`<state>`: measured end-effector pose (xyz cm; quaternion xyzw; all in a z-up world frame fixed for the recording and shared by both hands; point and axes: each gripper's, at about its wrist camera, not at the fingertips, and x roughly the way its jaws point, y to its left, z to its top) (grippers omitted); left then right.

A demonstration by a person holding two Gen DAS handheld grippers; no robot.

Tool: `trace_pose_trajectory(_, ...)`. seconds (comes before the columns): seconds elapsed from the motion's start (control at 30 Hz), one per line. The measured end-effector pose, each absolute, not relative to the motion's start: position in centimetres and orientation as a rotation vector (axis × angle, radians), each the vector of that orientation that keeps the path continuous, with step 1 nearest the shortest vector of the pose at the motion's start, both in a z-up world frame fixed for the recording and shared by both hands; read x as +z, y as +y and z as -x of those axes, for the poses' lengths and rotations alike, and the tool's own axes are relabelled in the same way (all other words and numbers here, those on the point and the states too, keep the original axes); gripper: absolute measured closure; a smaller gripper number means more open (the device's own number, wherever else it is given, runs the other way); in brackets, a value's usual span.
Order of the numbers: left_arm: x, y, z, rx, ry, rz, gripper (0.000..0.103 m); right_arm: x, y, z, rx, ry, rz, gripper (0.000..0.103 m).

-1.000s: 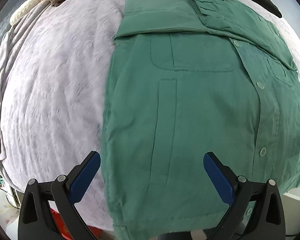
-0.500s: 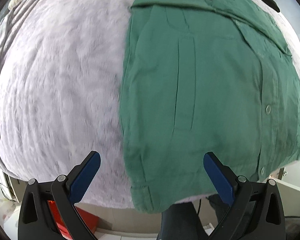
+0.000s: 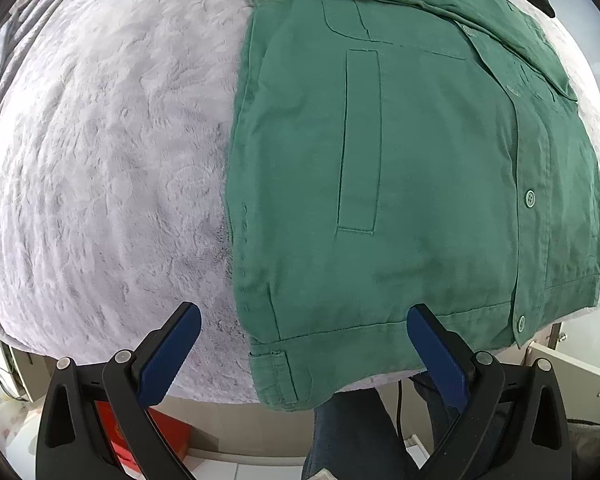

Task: Fold large clothes
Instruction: 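Move both open grippers to the hem edge of the green jacket, then close both grippers on the jacket hem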

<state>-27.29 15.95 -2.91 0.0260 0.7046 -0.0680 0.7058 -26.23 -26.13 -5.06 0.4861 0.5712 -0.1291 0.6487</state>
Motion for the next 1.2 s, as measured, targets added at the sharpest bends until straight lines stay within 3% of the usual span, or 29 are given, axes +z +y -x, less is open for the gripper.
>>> trace_pose_trajectory(0.67, -4.4, 19.2, 26.1, -0.271, 1.591, 0.106, 0.0, -4.8, -29.2, 27.8, -0.347, 1.256, -0.997, 0.001)
trace_pose_trajectory(1.0, -7.6, 18.0, 26.8, -0.348, 1.666, 0.146, 0.0, -10.1, -29.1, 28.7, -0.309, 1.328, -1.121, 0.001)
trace_pose_trajectory(1.2, -6.8, 18.0, 26.6, -0.385, 1.649, 0.179, 0.0, -7.3, -27.3, 26.7, -0.09, 1.154, -1.228, 0.001)
